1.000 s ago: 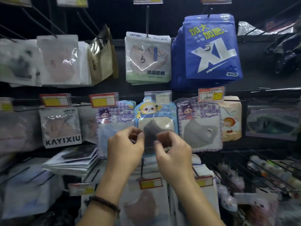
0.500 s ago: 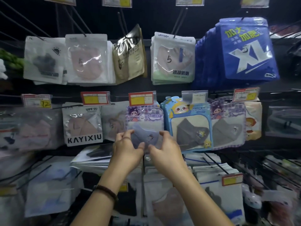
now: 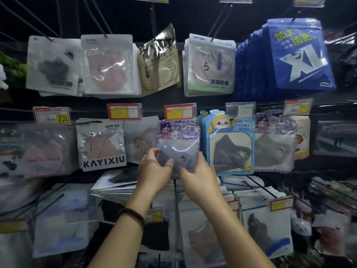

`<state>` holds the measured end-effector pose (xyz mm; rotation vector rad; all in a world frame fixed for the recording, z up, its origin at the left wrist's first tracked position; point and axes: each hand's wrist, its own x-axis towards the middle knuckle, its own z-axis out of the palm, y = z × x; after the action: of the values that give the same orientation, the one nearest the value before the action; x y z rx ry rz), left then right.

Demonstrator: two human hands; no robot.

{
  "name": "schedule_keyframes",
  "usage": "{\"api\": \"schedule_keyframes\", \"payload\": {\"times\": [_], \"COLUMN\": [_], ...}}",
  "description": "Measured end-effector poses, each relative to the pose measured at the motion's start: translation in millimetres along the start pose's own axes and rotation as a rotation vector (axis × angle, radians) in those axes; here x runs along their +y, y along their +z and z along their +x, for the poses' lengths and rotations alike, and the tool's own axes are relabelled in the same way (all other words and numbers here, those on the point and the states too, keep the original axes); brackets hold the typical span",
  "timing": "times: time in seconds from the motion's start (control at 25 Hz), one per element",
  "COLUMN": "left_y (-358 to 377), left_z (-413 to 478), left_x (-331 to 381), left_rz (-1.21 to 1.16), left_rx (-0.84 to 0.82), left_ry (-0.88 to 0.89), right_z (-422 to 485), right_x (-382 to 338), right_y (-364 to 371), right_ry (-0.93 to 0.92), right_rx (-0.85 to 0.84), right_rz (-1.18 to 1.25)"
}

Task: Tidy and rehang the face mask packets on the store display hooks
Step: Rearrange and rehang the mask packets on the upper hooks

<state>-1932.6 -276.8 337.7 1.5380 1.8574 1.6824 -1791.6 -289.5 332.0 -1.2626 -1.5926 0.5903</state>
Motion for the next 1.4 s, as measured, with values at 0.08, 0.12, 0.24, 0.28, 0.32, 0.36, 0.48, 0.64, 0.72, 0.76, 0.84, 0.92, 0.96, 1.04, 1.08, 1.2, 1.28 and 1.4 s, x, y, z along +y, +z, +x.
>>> {"api": "schedule_keyframes", "payload": {"times": [0.08,0.12,0.24,0.28,0.32,0.36,0.48,0.64,0.72,0.76,0.84,0.92,0.96,1.04,1.08,1.2,1.28,1.4], "left_y": [-0.5,-1.1,-1.1,-1.4,-2.5,-4.8,-16.9,-33.8,-38.5,-38.9,-35.9,-31.1,-28.6,-24.4,-22.3,-12.9,-0.4,26.8], "left_z": [1.0,0.6,-0.5,-0.2,0.5,0.6,-1.4,-13.5,-20.5,-24.7,-35.6,-49.9,-56.6,-66.3,-70.1,-80.1,-85.0,-90.3], "left_x": [-2.6,-2.6,-2.6,-3.1,-3.1,-2.6,-1.4,0.0,2.4,2.9,2.8,2.9,2.6,2.2,3.5,6.7,6.4,8.0], "left_rz": [-0.037,-0.054,-0.074,-0.055,-0.021,0.003,-0.071,-0.196,-0.26,-0.289,-0.353,-0.414,-0.439,-0.492,-0.532,-0.649,-0.711,-0.684], "left_rx": [0.009,0.0,-0.043,-0.029,-0.009,0.011,0.021,0.046,0.086,0.104,0.115,0.133,0.158,0.205,0.222,0.204,0.164,0.077], "left_ry": [-0.011,-0.022,-0.052,-0.046,-0.029,-0.017,-0.023,-0.012,-0.012,-0.014,-0.027,-0.028,-0.02,-0.002,0.004,-0.004,-0.03,-0.054], "right_z": [-3.4,-5.8,-12.2,-14.3,-15.1,-14.8,-13.5,-15.0,-16.8,-18.1,-21.2,-23.6,-24.8,-26.7,-27.4,-30.3,-29.9,-26.5], "right_x": [-1.7,-2.7,-4.0,-4.7,-5.0,-4.3,-1.0,-0.1,2.2,3.9,7.2,12.0,13.8,16.6,18.6,27.2,40.3,67.6], "right_y": [0.8,0.9,3.7,4.9,5.3,4.9,0.6,-5.9,-8.2,-9.5,-12.7,-16.5,-19.2,-26.7,-31.5,-46.2,-56.4,-78.0], "right_ry": [-0.002,-0.007,-0.037,-0.045,-0.058,-0.084,-0.147,-0.122,-0.126,-0.134,-0.147,-0.148,-0.154,-0.184,-0.199,-0.201,-0.167,-0.108], "right_rx": [-0.003,0.002,0.044,0.071,0.113,0.169,0.348,0.409,0.403,0.398,0.402,0.407,0.407,0.403,0.398,0.39,0.408,0.443], "right_rz": [0.005,0.002,-0.022,-0.038,-0.061,-0.071,0.043,0.286,0.369,0.41,0.51,0.592,0.615,0.643,0.655,0.692,0.685,0.661]}}
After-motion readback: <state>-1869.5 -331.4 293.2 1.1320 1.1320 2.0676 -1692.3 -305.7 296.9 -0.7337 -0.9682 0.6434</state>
